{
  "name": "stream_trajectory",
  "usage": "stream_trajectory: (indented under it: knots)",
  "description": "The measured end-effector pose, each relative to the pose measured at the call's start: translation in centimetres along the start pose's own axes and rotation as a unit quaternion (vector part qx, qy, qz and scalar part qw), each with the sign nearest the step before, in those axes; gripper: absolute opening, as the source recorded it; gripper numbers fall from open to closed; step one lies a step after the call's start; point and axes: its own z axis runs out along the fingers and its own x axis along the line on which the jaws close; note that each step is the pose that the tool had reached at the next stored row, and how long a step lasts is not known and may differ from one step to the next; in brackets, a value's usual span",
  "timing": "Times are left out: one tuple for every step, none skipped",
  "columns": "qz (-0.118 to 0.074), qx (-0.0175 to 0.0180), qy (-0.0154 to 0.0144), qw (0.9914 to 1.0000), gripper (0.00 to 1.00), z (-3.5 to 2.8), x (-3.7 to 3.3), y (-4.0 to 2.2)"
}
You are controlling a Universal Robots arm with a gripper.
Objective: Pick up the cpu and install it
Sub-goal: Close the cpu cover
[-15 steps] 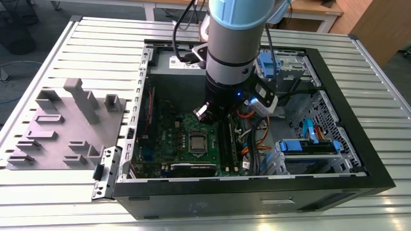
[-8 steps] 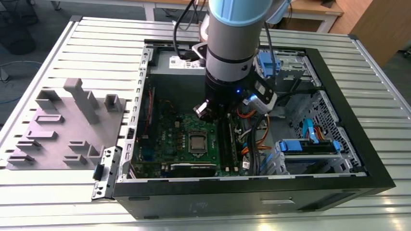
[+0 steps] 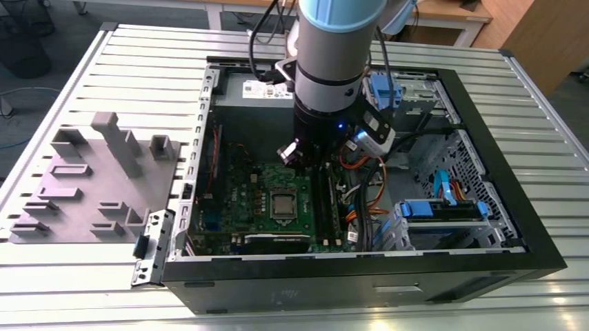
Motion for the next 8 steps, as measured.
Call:
stream_trajectory:
  knots:
    - [0.0,0.0002,0.0001,1.0,0.11,0.01,-0.03,0.06]
    - [0.0,0.0003,0.0002,1.0,0.11,0.01,-0.06,0.09]
    - [0.0,0.0005,0.0002,1.0,0.11,0.02,-0.07,0.1]
    - [0.0,0.0005,0.0003,1.0,0.11,0.02,-0.06,0.1]
    - [0.0,0.0006,0.0003,1.0,0.11,0.02,-0.06,0.1]
    - [0.0,0.0006,0.0003,1.0,0.11,0.01,-0.06,0.1]
    - [0.0,0.0006,0.0003,1.0,0.11,0.01,-0.06,0.11]
    - [0.0,0.0006,0.0004,1.0,0.11,0.01,-0.07,0.1]
